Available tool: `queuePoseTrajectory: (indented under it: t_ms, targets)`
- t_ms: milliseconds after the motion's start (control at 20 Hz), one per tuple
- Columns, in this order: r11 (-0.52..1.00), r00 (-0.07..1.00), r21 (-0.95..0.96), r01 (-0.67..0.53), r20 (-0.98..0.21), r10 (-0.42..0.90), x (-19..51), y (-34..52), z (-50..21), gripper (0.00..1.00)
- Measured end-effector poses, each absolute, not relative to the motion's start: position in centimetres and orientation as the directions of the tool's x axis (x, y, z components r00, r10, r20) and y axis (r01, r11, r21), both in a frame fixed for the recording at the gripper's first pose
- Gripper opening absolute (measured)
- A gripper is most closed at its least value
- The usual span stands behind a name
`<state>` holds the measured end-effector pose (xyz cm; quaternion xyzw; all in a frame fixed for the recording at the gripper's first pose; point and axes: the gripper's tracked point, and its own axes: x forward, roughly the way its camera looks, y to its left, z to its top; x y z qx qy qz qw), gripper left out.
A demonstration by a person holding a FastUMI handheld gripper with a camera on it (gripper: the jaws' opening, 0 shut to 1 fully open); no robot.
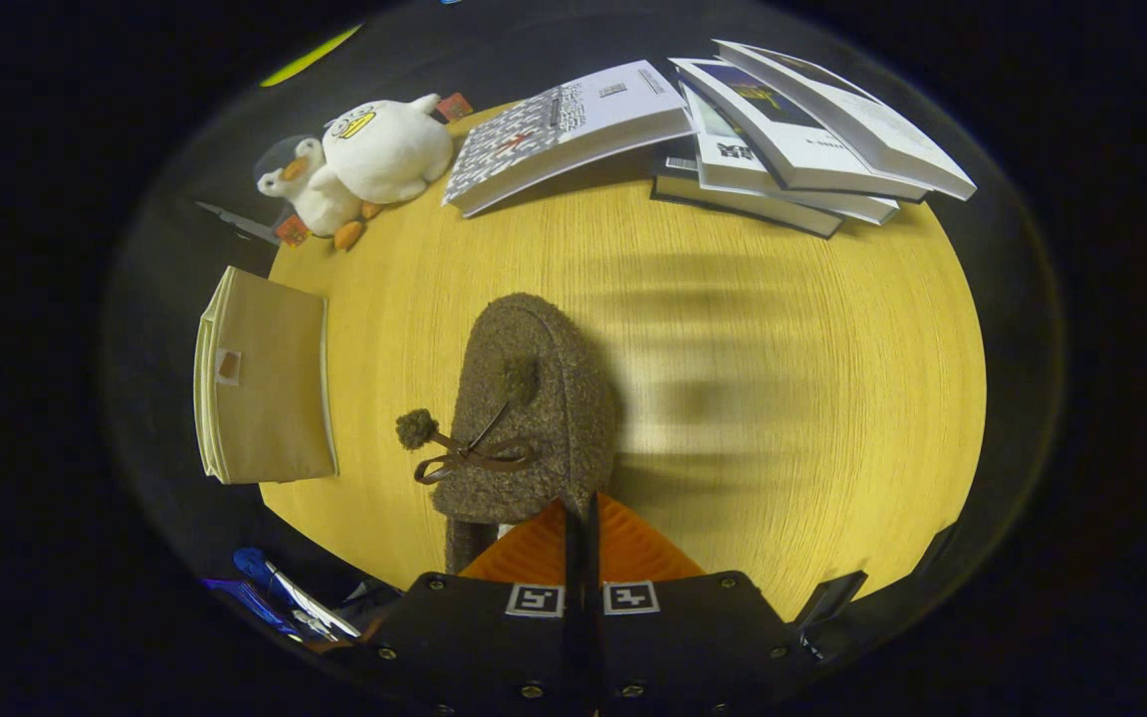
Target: Open the storage box then place both shoes into the box .Put the left shoe in first, then the right shoe, with the right side of both shoes facing outward in a uniform manner.
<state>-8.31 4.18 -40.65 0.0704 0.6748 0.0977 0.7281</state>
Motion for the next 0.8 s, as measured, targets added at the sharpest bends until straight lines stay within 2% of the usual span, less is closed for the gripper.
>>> queuePoseTrajectory:
  t_ms: [250,800]
  targets:
    - [0.959,0.105,0.281,-0.049,-0.953,0.285,-7.7,7.6,-36.8,0.0]
    - [0.898,0.225,0.328,-0.294,-0.889,0.399,-2.2,22.1,-24.2,0.0]
